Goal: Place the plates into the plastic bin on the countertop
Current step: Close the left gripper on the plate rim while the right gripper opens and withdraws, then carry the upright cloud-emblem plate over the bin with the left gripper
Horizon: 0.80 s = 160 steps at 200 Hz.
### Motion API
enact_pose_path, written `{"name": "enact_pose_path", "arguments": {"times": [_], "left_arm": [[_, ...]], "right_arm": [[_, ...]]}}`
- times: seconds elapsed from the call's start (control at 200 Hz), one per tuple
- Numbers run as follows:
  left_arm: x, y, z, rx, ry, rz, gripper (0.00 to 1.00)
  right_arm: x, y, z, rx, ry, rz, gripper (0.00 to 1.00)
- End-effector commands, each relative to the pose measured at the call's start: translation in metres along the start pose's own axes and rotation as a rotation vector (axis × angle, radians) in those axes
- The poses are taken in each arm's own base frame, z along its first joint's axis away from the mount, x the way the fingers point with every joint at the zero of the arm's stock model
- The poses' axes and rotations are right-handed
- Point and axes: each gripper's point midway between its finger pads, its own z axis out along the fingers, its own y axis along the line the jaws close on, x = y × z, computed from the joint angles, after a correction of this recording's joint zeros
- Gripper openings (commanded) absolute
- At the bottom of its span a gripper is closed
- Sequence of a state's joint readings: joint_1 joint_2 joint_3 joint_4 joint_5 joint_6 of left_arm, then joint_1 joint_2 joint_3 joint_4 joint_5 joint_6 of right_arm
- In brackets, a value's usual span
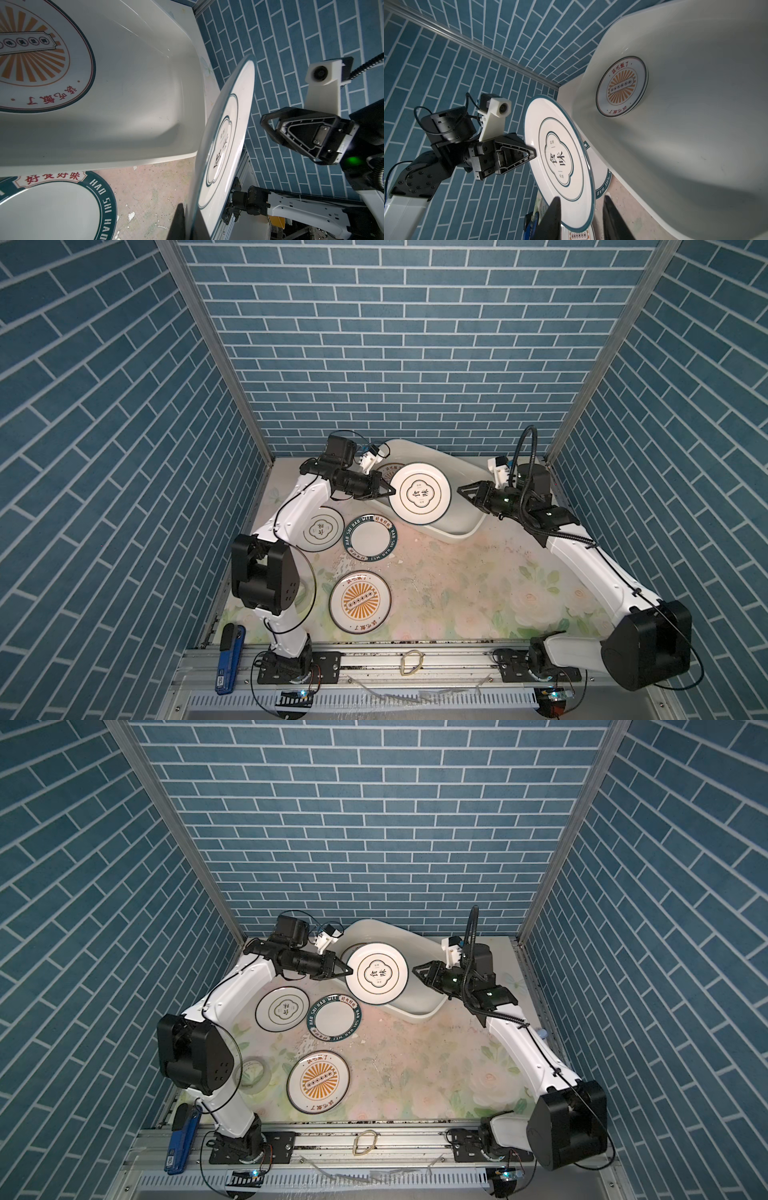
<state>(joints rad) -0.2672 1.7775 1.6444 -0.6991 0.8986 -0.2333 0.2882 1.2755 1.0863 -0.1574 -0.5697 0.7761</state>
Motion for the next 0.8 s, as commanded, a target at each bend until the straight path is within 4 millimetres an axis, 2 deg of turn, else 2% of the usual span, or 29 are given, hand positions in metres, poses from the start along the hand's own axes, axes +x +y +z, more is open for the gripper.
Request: {"name": "enact_pose_path", "arguments": {"times": [0.0,0.145,0.295,0.505,0.675,0.795], "left_arm": [[-0.013,-0.003,0.0,-0.013,-0.012,0.043,0.0],[-0.038,0.002,0.005,-0.035,-0.045,0.045,0.0],[-0.062,0.008,0.024,-0.039,-0.067,0.031,0.0],[-0.079,0.026,0.072,-0.028,-0.046,-0.003,0.0],[-0.077,0.04,0.116,-0.027,0.0,-0.017,0.0],[-0.076,0.046,0.141,-0.034,0.02,-0.022,0.0]], "right_arm": [[-0.028,0.0,-0.032,0.07,-0.117,-0.025,0.35],[-0.03,-0.01,-0.054,0.11,-0.147,0.009,0.35],[-0.016,-0.026,-0.066,0.166,-0.134,0.052,0.35],[0.004,-0.043,-0.082,0.234,-0.137,0.093,0.35],[0.013,-0.052,-0.09,0.266,-0.146,0.123,0.35],[0.017,-0.055,-0.094,0.276,-0.155,0.138,0.35]]}}
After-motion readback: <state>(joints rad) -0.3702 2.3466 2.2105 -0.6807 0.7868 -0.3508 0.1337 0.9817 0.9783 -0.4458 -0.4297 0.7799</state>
